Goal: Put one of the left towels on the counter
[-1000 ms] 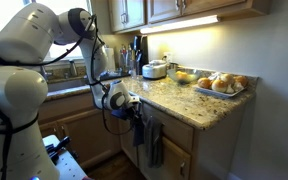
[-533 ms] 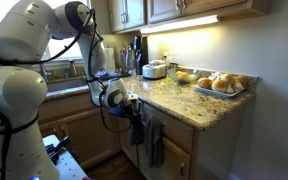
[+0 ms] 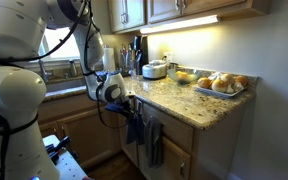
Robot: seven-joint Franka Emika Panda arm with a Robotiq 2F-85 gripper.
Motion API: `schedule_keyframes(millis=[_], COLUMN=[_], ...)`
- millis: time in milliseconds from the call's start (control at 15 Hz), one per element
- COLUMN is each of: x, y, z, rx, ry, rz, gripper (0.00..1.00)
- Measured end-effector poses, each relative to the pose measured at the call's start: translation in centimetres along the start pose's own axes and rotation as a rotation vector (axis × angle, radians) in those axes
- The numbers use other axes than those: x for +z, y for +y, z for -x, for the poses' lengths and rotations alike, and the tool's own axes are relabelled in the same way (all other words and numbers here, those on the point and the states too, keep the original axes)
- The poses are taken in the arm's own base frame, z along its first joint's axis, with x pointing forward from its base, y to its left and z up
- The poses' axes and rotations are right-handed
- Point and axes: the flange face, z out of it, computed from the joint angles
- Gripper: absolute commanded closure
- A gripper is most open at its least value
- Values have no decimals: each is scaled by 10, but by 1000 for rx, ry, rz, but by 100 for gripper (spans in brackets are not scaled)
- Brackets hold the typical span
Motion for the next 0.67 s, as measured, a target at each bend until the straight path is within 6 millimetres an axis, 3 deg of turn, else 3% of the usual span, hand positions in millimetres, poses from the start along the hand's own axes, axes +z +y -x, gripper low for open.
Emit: schedule_keyframes(millis=[667], x=[-46], y=[11], z=[-7], rx=[-54], ry=[-102], rz=[-16], gripper=[93])
